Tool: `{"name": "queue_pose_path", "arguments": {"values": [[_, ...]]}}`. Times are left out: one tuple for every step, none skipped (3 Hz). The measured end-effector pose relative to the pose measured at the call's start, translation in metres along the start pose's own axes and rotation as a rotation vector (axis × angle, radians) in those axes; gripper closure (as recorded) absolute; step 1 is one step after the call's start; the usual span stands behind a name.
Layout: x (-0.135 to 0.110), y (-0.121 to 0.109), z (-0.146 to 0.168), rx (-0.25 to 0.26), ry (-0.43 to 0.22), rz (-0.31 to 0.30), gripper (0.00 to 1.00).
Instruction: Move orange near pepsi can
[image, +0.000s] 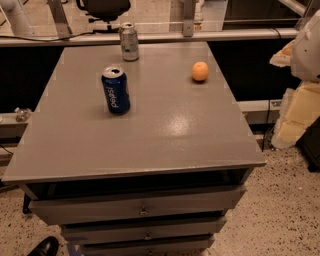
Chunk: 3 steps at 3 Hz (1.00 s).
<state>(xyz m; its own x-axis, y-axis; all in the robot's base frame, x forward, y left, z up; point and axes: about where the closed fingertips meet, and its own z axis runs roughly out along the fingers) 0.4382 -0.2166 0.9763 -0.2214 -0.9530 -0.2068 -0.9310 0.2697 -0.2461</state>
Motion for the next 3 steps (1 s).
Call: {"name": "queue_pose_path", "arguments": {"values": [[0.0, 0.0, 0.0, 0.0, 0.0, 0.0, 0.0], [-0.005, -0.007, 0.009, 0.025, -0.064, -0.011, 0.0], [-0.012, -0.04, 0.033, 0.091, -0.202, 0.0, 0.0]]}}
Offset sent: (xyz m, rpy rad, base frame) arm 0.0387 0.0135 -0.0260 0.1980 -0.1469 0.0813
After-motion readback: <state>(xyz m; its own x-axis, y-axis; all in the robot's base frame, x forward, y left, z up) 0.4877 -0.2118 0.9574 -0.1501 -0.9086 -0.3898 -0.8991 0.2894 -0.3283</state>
